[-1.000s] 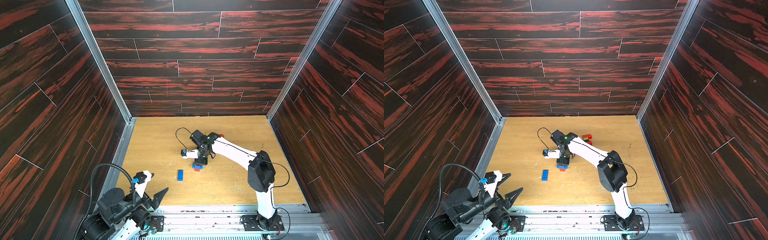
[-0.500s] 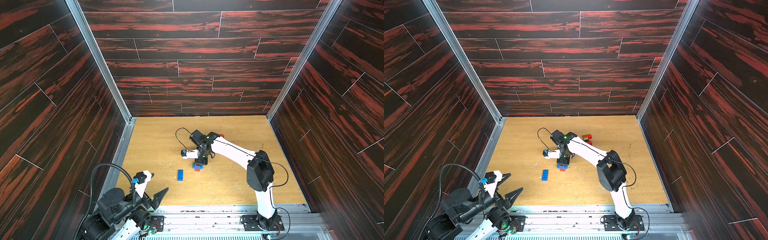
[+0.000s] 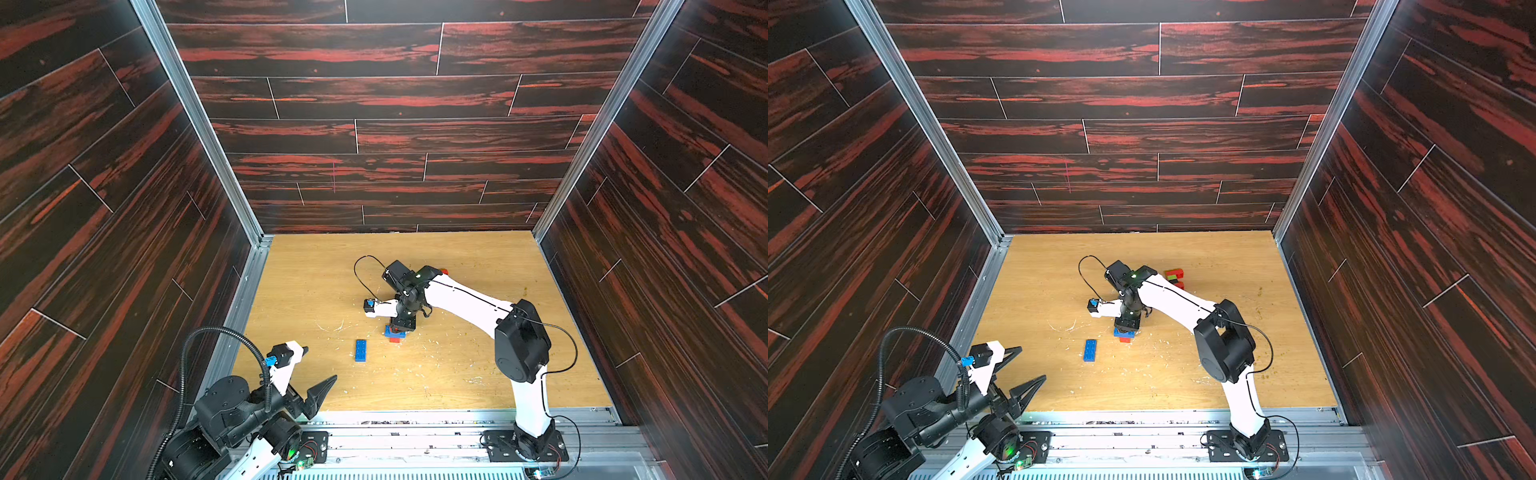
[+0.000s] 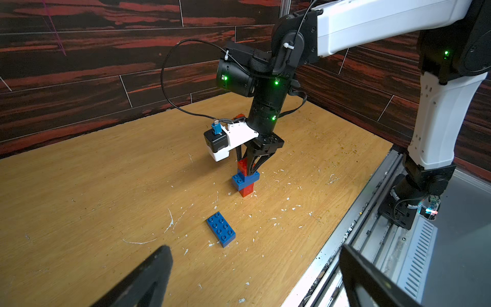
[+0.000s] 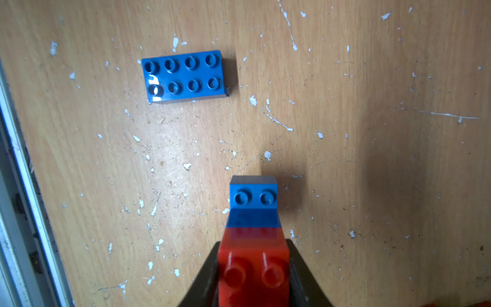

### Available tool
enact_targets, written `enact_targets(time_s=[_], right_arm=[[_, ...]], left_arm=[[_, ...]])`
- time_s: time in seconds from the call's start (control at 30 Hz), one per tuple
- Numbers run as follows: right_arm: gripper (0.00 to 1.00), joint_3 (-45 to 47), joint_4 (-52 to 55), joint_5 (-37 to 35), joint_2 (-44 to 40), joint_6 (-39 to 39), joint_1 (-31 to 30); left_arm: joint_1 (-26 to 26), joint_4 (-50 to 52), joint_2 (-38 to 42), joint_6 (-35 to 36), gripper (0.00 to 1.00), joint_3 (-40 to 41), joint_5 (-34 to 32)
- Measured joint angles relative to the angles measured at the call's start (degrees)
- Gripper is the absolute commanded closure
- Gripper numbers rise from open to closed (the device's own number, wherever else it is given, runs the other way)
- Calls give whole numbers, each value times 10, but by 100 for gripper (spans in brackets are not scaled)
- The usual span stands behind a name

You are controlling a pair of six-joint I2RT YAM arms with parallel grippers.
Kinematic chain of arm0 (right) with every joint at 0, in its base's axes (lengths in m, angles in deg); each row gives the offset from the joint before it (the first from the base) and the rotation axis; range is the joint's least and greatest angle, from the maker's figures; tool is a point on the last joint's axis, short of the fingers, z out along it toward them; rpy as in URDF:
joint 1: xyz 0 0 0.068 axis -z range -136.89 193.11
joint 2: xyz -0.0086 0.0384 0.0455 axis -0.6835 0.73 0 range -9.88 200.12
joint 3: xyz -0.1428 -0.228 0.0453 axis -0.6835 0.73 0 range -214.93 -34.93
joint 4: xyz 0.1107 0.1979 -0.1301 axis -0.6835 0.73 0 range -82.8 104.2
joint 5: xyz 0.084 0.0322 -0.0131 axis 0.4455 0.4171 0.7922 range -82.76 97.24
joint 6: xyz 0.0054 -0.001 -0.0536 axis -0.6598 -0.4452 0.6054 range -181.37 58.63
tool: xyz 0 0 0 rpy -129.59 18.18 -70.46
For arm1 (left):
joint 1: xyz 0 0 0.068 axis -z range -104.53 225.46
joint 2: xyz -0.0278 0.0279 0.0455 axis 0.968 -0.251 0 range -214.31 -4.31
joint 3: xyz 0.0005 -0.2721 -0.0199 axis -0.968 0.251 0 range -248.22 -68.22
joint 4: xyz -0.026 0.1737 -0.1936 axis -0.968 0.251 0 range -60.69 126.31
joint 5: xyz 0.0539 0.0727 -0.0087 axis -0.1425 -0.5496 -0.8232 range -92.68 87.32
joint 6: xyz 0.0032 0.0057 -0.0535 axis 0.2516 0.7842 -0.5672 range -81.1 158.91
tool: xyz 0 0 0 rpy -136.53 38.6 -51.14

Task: Assemble the letter f with lego
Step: Assemble the lego brick with the lego brick.

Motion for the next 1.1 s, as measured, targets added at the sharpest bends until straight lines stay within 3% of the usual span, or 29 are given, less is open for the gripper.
enact_targets(time_s=[0.27, 0.73, 1.1], right_arm=[[64, 11, -11, 5, -1, 0, 2], [64, 128, -139, 78, -57, -1, 29], [63, 161, -180, 106, -70, -2, 39]], left_arm=[[0, 0, 0, 0, 0, 0, 0], [0, 0, 0, 0, 0, 0, 0], [0, 0, 0, 0, 0, 0, 0]])
